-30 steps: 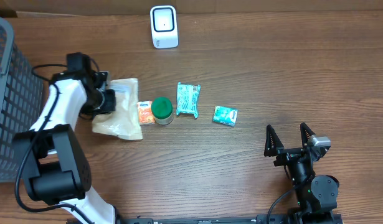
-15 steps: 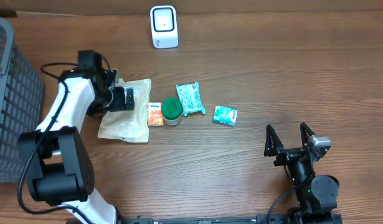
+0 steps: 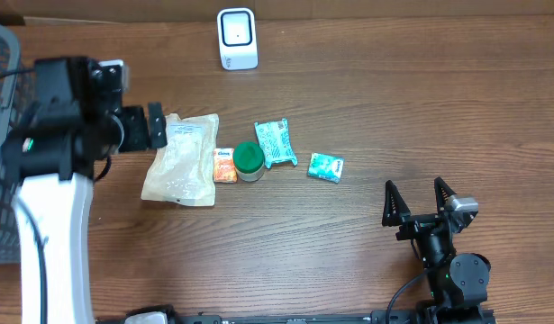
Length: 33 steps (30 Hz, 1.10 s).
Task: Scan the item barcode
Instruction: 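Lift the bag out and lay it left of the orange box, then open the left gripper and withdraw it toward the front left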
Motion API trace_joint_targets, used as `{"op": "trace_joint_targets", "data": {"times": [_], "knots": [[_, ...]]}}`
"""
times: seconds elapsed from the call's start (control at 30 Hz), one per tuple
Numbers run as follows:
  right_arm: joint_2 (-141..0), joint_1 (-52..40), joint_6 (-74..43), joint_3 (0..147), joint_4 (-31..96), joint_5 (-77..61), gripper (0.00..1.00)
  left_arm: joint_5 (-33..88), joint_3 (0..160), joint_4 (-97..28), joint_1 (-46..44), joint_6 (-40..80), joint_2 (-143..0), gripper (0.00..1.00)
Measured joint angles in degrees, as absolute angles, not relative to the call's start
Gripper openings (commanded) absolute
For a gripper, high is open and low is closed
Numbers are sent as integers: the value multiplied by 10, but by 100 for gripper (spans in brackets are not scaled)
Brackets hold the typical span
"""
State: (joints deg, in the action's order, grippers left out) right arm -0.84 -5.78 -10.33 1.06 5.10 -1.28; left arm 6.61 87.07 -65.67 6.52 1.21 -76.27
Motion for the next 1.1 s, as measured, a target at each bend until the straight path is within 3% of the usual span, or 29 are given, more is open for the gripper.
{"op": "trace_joint_targets", "data": {"times": [0.6,1.1], "knots": [[-9,-58,-103,11,51,-13,100,-2,787,-724,65,9,-344,100],[-8,-58,-103,11,52,-13,100,109,753,-722,65,9,-310,100]]}}
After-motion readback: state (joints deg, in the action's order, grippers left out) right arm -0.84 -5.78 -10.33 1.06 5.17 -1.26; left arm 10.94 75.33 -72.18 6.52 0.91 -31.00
